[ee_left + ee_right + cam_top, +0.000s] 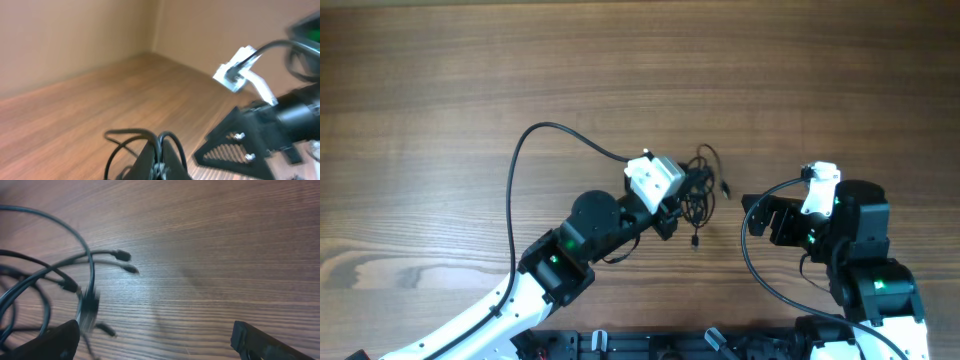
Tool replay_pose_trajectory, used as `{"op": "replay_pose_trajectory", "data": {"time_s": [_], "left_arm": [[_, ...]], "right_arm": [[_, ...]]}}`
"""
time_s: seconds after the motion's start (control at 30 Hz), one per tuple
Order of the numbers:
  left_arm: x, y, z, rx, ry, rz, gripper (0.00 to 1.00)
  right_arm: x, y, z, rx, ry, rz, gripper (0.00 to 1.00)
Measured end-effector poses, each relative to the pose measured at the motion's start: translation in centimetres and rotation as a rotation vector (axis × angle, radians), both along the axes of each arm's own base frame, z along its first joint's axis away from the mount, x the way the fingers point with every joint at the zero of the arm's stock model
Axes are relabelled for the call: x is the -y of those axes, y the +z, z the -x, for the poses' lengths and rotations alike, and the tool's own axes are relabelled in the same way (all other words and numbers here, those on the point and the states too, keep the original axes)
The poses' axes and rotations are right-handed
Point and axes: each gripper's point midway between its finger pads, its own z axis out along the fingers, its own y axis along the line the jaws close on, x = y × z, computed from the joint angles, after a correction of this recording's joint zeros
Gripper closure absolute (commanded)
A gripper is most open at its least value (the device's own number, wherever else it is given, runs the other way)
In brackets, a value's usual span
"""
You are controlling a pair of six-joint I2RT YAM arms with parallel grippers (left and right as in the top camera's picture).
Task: Untangle cables
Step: 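Lower the cables to the table and open both grippers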
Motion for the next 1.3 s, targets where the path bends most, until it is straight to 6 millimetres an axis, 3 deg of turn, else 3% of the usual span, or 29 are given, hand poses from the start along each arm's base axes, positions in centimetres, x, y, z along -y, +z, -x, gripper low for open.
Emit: {"op": "replay_pose_trajectory", "data": {"time_s": [0.2,0.23,0.27,0.3,0.37,0.5,0.63,0.73,0.87,0.93,1.1,1.3], "left_arm": [[-1.7,-3.4,-1.2,-0.128,0.130,-0.082,0.96],[-2.2,-4.0,-1.5,-0.137,0.158,-0.102,0.84],[-2.5,-4.5,-1.7,-0.147,0.182,-0.121,0.62],[-2.8,-5.1,-1.9,-0.159,0.202,-0.135,0.48],[-3.1,-6.0,-2.2,-0.178,0.229,-0.162,0.00],[-4.0,-7.9,-2.4,-0.216,0.273,-0.227,0.00],[-7.5,-11.2,-2.8,-0.267,0.422,-0.395,0.00],[-9.0,-12.0,-3.1,-0.274,0.497,-0.447,0.00],[-8.7,-13.7,-3.7,-0.300,0.518,-0.464,0.00],[-7.5,-14.8,-4.3,-0.309,0.497,-0.452,0.00],[-5.6,-19.7,-4.8,-0.404,0.470,-0.452,0.00],[-8.0,-22.7,-6.4,-0.633,0.529,-0.336,0.00]], "right_arm": [[-0.7,2.7,0.3,0.024,0.048,-0.020,0.00],[-0.8,3.0,0.2,0.032,0.051,-0.021,0.00],[-0.8,3.1,0.2,0.033,0.052,-0.020,0.00],[-0.8,3.0,0.3,0.030,0.052,-0.020,0.00],[-0.8,3.0,0.4,0.025,0.054,-0.022,0.00],[-0.8,3.0,0.4,0.024,0.054,-0.022,0.00],[-0.8,2.9,0.4,0.022,0.054,-0.022,0.00],[-0.8,2.9,0.4,0.022,0.054,-0.022,0.00],[-0.8,3.1,0.2,0.032,0.054,-0.022,0.00],[-0.8,3.2,0.2,0.035,0.053,-0.023,0.00],[-0.8,3.2,0.2,0.035,0.051,-0.025,0.00],[-0.8,3.2,0.1,0.036,0.051,-0.025,0.00]]}}
